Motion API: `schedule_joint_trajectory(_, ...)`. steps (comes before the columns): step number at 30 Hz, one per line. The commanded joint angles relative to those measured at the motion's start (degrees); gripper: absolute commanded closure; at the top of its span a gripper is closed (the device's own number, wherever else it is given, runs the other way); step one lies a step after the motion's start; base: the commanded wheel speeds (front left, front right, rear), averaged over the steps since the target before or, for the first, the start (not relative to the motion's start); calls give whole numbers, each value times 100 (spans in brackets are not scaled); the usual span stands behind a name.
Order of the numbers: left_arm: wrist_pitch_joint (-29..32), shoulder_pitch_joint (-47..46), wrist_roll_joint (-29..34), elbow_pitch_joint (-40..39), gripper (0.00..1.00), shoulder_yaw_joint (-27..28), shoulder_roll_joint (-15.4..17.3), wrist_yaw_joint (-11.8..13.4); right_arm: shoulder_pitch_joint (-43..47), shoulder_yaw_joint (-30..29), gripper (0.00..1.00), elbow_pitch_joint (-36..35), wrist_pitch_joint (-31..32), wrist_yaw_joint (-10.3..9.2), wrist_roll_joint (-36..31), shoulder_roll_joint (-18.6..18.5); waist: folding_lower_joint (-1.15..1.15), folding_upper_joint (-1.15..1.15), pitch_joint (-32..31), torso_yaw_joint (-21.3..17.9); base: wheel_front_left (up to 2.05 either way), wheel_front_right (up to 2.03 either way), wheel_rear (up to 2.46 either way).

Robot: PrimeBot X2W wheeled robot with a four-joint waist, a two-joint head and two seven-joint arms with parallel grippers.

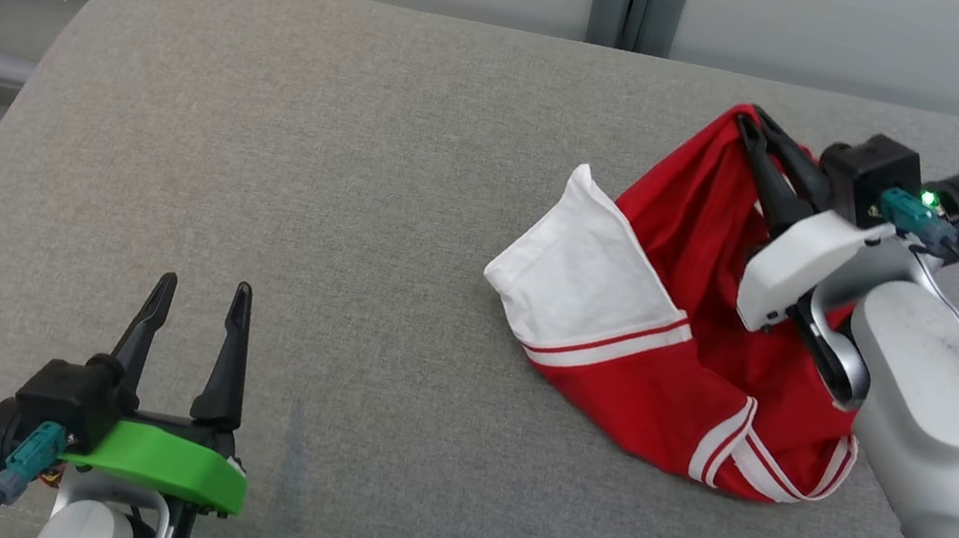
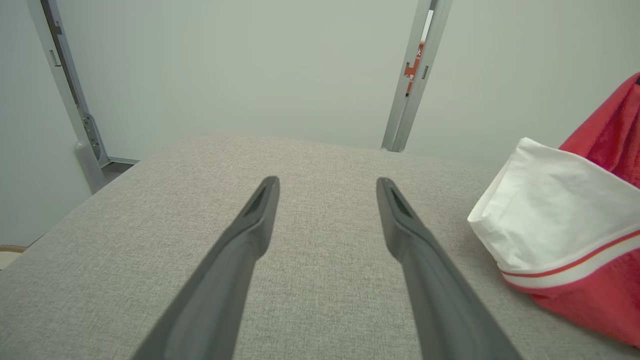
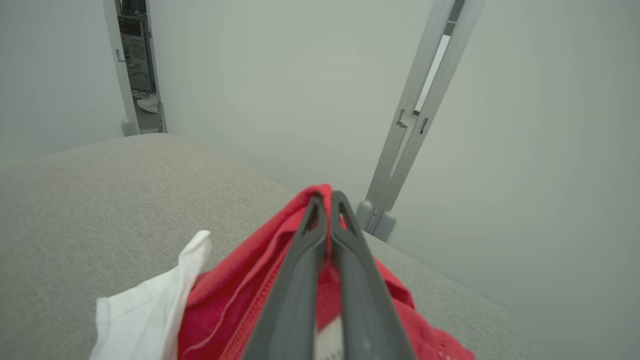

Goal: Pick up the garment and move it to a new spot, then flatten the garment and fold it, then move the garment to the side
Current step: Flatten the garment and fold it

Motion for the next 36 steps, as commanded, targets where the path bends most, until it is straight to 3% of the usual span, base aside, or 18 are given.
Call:
schedule_joint_trajectory(1,-16,-89,-68,1,0,-4,-14,-15,-190,-6,100,191,-48,-6,-68,105,0,0,78,89,0,0,0)
schedule_joint_trajectory(4,-16,-128,-78,9,0,-18,-26,-15,-498,-62,100,920,-8,-6,-185,283,0,0,133,128,0,0,0)
schedule_joint_trajectory(5,-16,-142,-79,16,0,-27,-30,-15,-575,-82,61,1104,-16,-6,-212,370,0,0,142,142,0,0,0)
schedule_joint_trajectory(6,-16,-151,-85,28,0,-40,-32,-15,-666,-117,0,1289,-63,-6,-193,494,0,0,148,159,0,0,0)
schedule_joint_trajectory(11,-16,-171,-91,47,0,11,-36,-15,-643,134,0,1556,-223,-7,-187,706,0,0,131,139,0,0,0)
schedule_joint_trajectory(15,-16,-92,-46,61,0,58,-39,-15,-434,392,0,1391,-252,-6,203,783,0,0,57,78,0,0,0)
schedule_joint_trajectory(24,-16,85,-14,-10,0,138,-52,-15,334,1269,0,672,350,-6,1069,-64,0,0,-38,-76,0,0,0)
schedule_joint_trajectory(34,-16,30,4,-37,0,52,-59,-15,981,1447,0,-412,1259,-6,1854,-640,0,0,34,-158,0,0,0)
schedule_joint_trajectory(35,-16,10,3,-32,0,32,-61,-15,1018,1442,23,-473,1316,-6,1901,-647,0,0,47,-140,0,0,0)
schedule_joint_trajectory(36,-16,-3,-8,-21,0,12,-61,-15,1043,1423,77,-560,1336,-6,1917,-654,0,0,54,-121,0,0,0)
